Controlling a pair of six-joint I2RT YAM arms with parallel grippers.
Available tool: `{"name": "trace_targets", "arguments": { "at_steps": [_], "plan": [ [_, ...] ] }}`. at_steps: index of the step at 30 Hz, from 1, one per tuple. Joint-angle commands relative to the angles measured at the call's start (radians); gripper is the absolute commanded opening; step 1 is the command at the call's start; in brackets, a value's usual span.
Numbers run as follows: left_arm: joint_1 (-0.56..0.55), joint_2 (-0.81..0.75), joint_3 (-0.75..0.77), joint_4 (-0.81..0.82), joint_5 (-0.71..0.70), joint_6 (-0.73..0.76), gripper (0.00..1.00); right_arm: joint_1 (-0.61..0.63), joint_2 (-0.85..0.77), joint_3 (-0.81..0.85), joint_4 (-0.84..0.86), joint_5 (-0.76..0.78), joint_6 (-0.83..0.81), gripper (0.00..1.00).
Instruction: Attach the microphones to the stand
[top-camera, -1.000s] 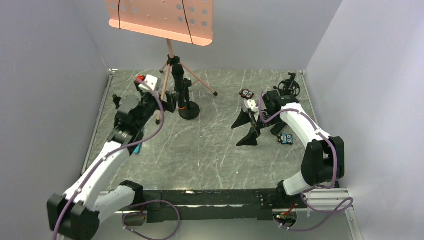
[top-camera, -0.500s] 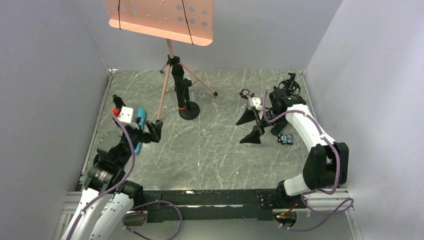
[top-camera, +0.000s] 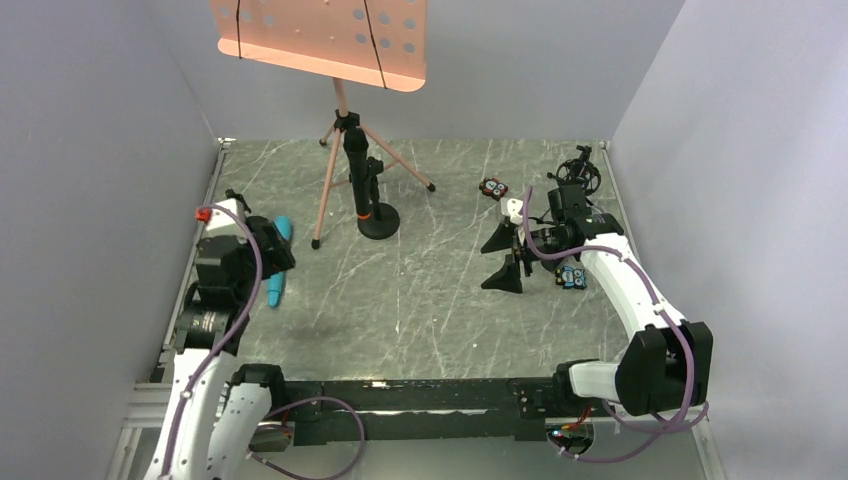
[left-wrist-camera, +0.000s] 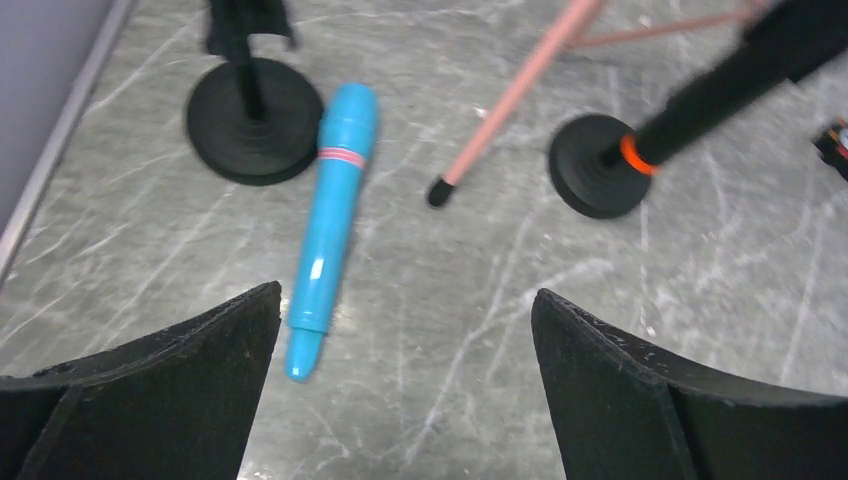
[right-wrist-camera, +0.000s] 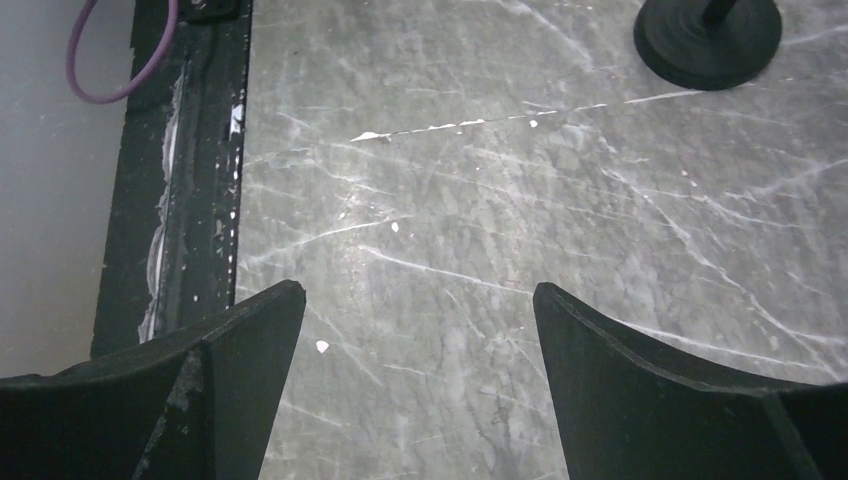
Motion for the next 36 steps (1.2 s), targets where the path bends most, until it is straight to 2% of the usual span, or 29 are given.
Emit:
{"name": "trace_targets", "arguments": {
  "at_steps": [1,3,6,9,14,20,31,36],
  "plan": [
    [0.236,0.095,0.075,0.042,0.177,-0.004,0.99,-0.009,-0.01,0.007,0.092,0.009,0.074,0.9],
    [0.318,0.138,0.088,0.053,0.21,0.003,0.99,-0.012,-0.012,0.008,0.097,0.032,0.083,0.9],
    [0.384,0.207,0.107,0.057,0.179,0.003,0.98,-0.012,-0.027,0.008,0.108,0.061,0.097,0.9],
    [0.392,0.274,0.147,0.053,0.09,0.01,0.95,-0.012,-0.048,0.003,0.118,0.066,0.1,0.9],
    [0.395,0.364,0.204,0.079,0.02,0.048,0.92,-0.012,-0.075,0.001,0.111,0.057,0.091,0.9],
    [0.399,0.517,0.318,0.091,0.043,0.063,0.8,-0.011,-0.076,0.001,0.107,0.055,0.087,0.91],
    [0.4,0.758,0.484,0.081,0.073,0.102,0.49,-0.012,-0.076,-0.001,0.102,0.047,0.081,0.91],
    [0.399,0.825,0.54,0.062,0.082,0.125,0.44,-0.011,-0.07,0.002,0.091,0.041,0.073,0.9]
  ]
}}
